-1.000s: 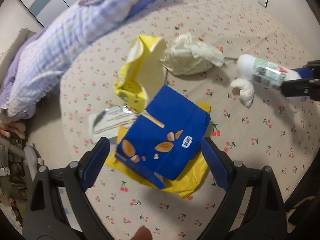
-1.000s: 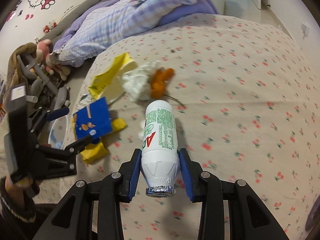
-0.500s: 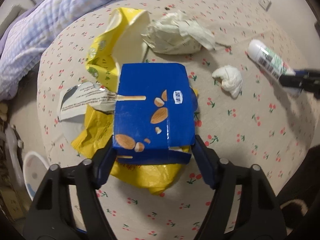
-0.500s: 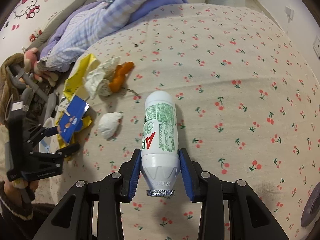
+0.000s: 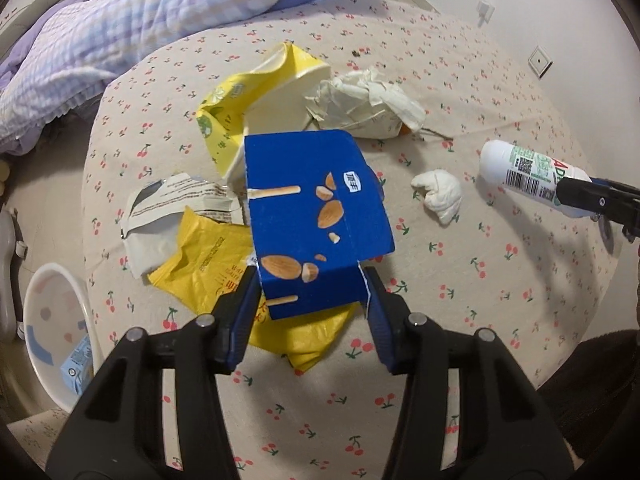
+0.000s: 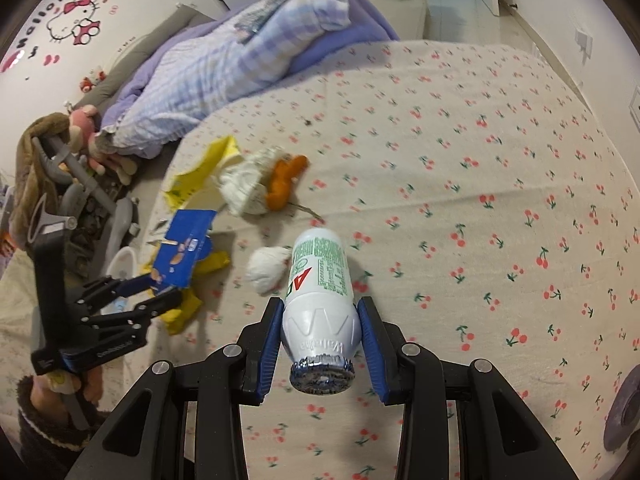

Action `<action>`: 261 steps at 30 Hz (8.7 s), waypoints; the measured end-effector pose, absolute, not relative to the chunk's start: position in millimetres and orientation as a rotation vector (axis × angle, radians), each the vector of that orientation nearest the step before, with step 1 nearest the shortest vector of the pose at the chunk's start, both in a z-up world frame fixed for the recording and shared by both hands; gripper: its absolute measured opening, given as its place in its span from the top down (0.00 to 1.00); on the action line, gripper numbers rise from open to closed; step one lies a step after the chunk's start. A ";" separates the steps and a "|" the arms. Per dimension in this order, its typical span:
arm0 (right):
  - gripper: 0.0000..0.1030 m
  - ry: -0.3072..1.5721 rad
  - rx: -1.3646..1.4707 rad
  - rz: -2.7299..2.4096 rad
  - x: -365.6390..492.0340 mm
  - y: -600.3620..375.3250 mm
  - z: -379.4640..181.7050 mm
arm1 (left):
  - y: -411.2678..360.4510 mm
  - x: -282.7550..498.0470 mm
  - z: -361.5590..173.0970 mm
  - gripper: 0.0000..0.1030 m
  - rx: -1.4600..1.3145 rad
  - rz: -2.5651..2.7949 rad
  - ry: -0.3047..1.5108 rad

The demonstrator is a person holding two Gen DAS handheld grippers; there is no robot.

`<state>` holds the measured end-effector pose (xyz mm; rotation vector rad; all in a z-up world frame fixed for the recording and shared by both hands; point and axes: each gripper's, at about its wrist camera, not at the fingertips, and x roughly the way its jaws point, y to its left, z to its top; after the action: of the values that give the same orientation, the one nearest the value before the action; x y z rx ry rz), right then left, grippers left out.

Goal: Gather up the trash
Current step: 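Grasp the white spray bottle with the right gripper while the left grasps the blue wrapper, then carry the blue box and spray bottle over the wastebasket and release both, then move both open grippers back over the bed toward the remaining trash, then grasp the yellow snack bag with the left gripper and lift it, then drop the yellow bag into the wastebasket while the right gripper grasps and drops a tissue ball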

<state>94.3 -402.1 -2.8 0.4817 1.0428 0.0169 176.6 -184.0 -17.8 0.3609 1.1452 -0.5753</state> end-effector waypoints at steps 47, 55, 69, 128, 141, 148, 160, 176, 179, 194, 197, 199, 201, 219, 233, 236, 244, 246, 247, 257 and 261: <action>0.63 1.028 0.333 0.275 163.2 -206.9 38.0 | 61.4 175.0 13.4 0.49 -0.012 -0.234 1.080; 0.63 1.050 0.298 0.330 185.0 -162.7 34.6 | 102.7 191.6 -9.1 0.49 -0.073 -0.139 1.091; 0.63 1.108 0.267 0.391 225.1 -90.7 12.3 | 141.8 206.4 -23.4 0.16 -0.149 -0.011 1.095; 0.00 0.851 0.143 0.178 166.2 -212.7 33.4 | 99.1 161.4 -9.0 0.01 -0.102 -0.063 1.037; 0.00 0.918 0.275 0.032 135.7 -319.6 0.0 | 29.0 161.0 -4.7 0.01 -0.017 -0.200 0.995; 0.00 0.953 0.325 -0.013 123.1 -359.2 -12.4 | -13.5 170.1 -13.1 0.01 0.007 -0.277 1.070; 0.00 1.018 0.380 -0.058 114.9 -396.4 -32.0 | -77.5 189.1 -25.5 0.01 -0.025 -0.309 1.222; 0.00 1.042 0.395 -0.089 114.5 -407.9 -40.0 | -140.0 210.2 -46.6 0.01 -0.135 -0.240 1.245; 0.00 1.049 0.397 -0.094 114.4 -408.5 -41.7 | -145.2 212.7 -56.1 0.04 -0.109 -0.210 1.256; 0.00 1.091 0.397 -0.092 120.1 -401.3 -51.8 | -134.3 197.3 -50.8 0.73 0.010 -0.332 1.222; 0.00 1.102 0.394 -0.077 121.0 -396.1 -52.9 | -125.3 193.9 -48.6 0.79 -0.024 -0.356 1.229; 0.00 1.103 0.400 -0.062 122.3 -392.8 -52.4 | -119.0 190.9 -45.7 0.85 -0.039 -0.365 1.225; 0.00 1.107 0.412 -0.042 124.3 -388.3 -51.6 | -112.0 188.7 -41.5 0.87 -0.050 -0.373 1.219; 0.15 1.154 0.287 -0.059 162.6 -332.3 -59.1 | -59.9 174.9 -19.0 0.88 -0.115 -0.369 1.164; 0.74 1.139 0.242 -0.033 177.3 -299.1 -50.2 | -25.3 169.8 -11.8 0.88 -0.153 -0.331 1.140; 0.75 1.123 0.242 -0.011 178.2 -291.5 -45.0 | -15.5 169.6 -7.6 0.88 -0.168 -0.326 1.127; 0.75 1.079 0.284 0.080 178.4 -273.1 -22.1 | 17.2 173.2 -1.5 0.88 -0.215 -0.287 1.102; 0.75 1.070 0.296 0.106 179.2 -267.0 -16.3 | 27.3 174.7 -0.3 0.88 -0.231 -0.273 1.097; 0.75 1.067 0.300 0.118 180.4 -264.1 -14.0 | 32.1 175.2 0.4 0.88 -0.240 -0.267 1.095; 0.75 1.053 0.271 0.237 194.7 -212.5 2.4 | 80.1 189.4 2.5 0.88 -0.291 -0.179 1.063; 0.75 1.057 0.250 0.280 200.0 -187.9 4.7 | 100.2 197.5 -1.9 0.88 -0.301 -0.139 1.052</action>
<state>200.0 -187.9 4.7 0.2498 1.0565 0.2805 197.5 100.2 -1.9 -0.3009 1.0520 -0.1394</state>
